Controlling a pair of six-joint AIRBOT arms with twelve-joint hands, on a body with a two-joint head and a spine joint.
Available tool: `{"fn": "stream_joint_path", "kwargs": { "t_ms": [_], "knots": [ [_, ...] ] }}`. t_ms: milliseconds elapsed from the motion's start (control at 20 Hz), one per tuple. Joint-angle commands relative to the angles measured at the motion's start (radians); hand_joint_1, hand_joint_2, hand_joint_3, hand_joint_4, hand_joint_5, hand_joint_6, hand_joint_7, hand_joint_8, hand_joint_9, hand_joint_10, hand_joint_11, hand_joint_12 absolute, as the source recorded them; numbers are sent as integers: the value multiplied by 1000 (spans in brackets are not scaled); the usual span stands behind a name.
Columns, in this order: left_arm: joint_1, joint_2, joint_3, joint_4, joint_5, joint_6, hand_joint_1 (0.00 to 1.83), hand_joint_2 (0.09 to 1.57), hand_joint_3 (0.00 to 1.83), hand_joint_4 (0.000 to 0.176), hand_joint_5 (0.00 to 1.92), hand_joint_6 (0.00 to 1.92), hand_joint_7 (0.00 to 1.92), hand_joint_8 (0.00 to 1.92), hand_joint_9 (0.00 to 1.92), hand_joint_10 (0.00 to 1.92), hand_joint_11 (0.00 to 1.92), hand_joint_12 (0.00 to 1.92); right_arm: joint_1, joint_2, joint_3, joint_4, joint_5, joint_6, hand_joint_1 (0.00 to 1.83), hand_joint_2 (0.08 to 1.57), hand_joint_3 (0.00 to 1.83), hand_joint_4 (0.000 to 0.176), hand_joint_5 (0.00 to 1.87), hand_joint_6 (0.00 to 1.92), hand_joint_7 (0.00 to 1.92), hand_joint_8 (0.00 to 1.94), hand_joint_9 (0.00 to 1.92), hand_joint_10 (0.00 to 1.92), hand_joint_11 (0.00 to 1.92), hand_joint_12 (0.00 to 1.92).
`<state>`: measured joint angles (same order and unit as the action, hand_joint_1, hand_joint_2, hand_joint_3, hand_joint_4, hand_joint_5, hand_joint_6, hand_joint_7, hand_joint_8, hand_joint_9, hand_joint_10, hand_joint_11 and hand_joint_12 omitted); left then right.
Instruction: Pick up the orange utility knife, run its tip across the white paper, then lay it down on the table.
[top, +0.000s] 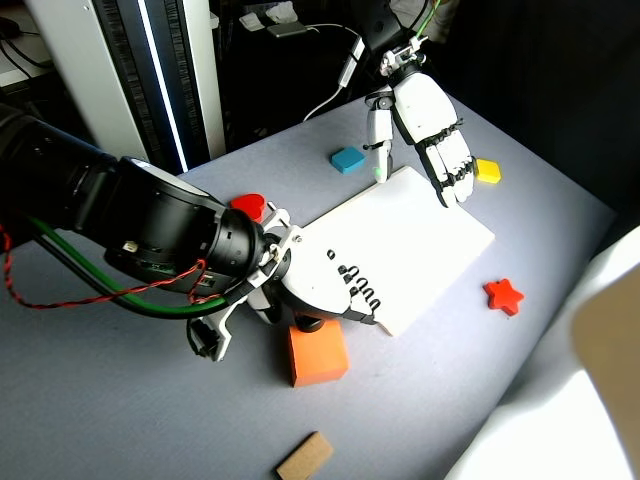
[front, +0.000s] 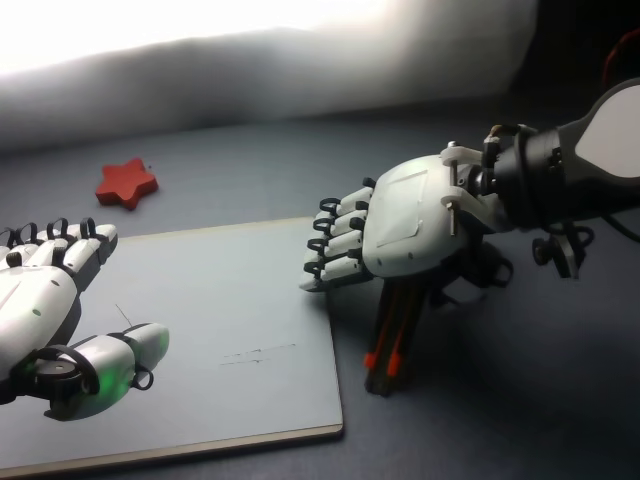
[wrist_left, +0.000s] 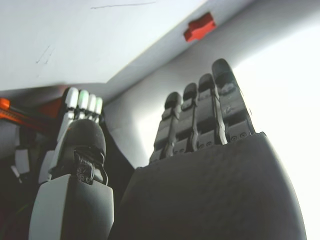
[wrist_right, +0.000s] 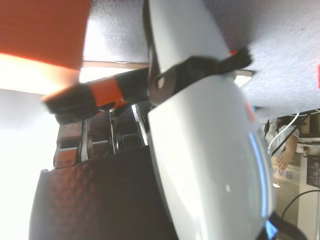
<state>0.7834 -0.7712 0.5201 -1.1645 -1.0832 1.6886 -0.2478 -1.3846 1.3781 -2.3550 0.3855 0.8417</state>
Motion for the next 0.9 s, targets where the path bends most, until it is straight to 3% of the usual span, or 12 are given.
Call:
{"fn": "stream_joint_path", "kwargs": {
  "t_ms": [0, 250, 350, 400, 500, 550, 600, 650, 700, 750, 800, 850],
  "knots": [
    [-5, 0, 1, 55, -83, -1, 213, 1338, 1, 0, 51, 16, 26, 7, 30, 7, 0, 326, 0, 3, 4, 12, -50, 2, 1217, 1081, 33, 0, 0, 0, 0, 0, 0, 0, 0, 0],
    [-5, -4, 7, 56, -83, -1, 167, 1341, 1, 0, 50, 7, 45, 5, 49, 9, 0, 369, -8, -1, 4, 12, -51, -2, 1187, 1098, 39, 0, 27, 11, 16, 6, 0, 0, 14, 7],
    [-5, -4, 7, 56, -84, -1, 159, 1337, 0, 6, 50, 5, 43, 1, 55, 7, 0, 432, -11, -3, 2, 12, -56, -3, 1208, 1096, 21, 0, 163, 31, 167, 15, 161, 44, 0, 557],
    [-5, -4, 7, 56, -84, -1, 151, 1338, 0, 10, 51, 4, 44, 1, 49, 4, 0, 399, -13, -3, 0, 12, -58, -6, 1239, 1075, 9, 0, 342, 112, 358, 74, 337, 121, 0, 1011],
    [-6, -4, 7, 56, -84, -1, 158, 1336, 0, 16, 21, 4, 33, 5, 43, 4, 0, 297, -15, -2, -4, 12, -59, -7, 1249, 1113, 13, 0, 421, 908, 479, 797, 421, 877, 26, 1521],
    [-6, -4, 7, 56, -84, -1, 145, 1334, 0, 16, 23, 4, 43, 5, 54, 6, 0, 351, -16, -2, -5, 12, -64, -7, 1175, 1226, 47, 0, 596, 1279, 691, 1433, 509, 1415, 240, 1753],
    [-5, -4, 7, 57, -84, -1, 142, 1335, 0, 21, 20, 2, 43, 4, 54, 5, 0, 365, -16, -1, -6, 12, -66, -7, 1109, 1225, 41, 0, 712, 1388, 935, 1839, 850, 1820, 688, 1887],
    [-5, -4, 7, 57, -84, -1, 136, 1337, 1, 22, 17, 2, 43, 2, 56, 5, 0, 406, -16, 0, -8, 12, -68, -7, 1094, 1231, 47, 0, 729, 1424, 1124, 1921, 1106, 1901, 1016, 1914],
    [-6, -4, 7, 57, -84, -1, 148, 1338, 0, 23, 10, 3, 49, 3, 68, 8, 0, 468, -16, 1, -9, 12, -70, -8, 1439, 1194, 64, 0, 1049, 1783, 1356, 1937, 1389, 1917, 1383, 1920],
    [-6, -5, 7, 57, -84, -1, 170, 1337, 0, 29, 1, 0, 48, 1, 69, 7, 0, 499, -16, 3, -10, 12, -71, -9, 1109, 781, 1146, 0, 911, 1893, 1543, 1940, 1606, 1920, 1644, 1921],
    [-6, -5, 7, 57, -84, -1, 165, 1345, 2, 31, 0, 0, 45, 0, 69, 5, 0, 518, -15, 5, -11, 12, -74, -9, 1487, 755, 1087, 0, 1180, 1915, 1632, 1941, 1707, 1921, 1760, 1921],
    [-6, -5, 7, 57, -84, -1, 171, 1344, 1, 31, 0, 0, 44, 0, 70, 5, 0, 505, -15, 7, -13, 12, -79, -9, 1574, 804, 898, 137, 1351, 1920, 1664, 1941, 1736, 1921, 1789, 1921]
  ]
}}
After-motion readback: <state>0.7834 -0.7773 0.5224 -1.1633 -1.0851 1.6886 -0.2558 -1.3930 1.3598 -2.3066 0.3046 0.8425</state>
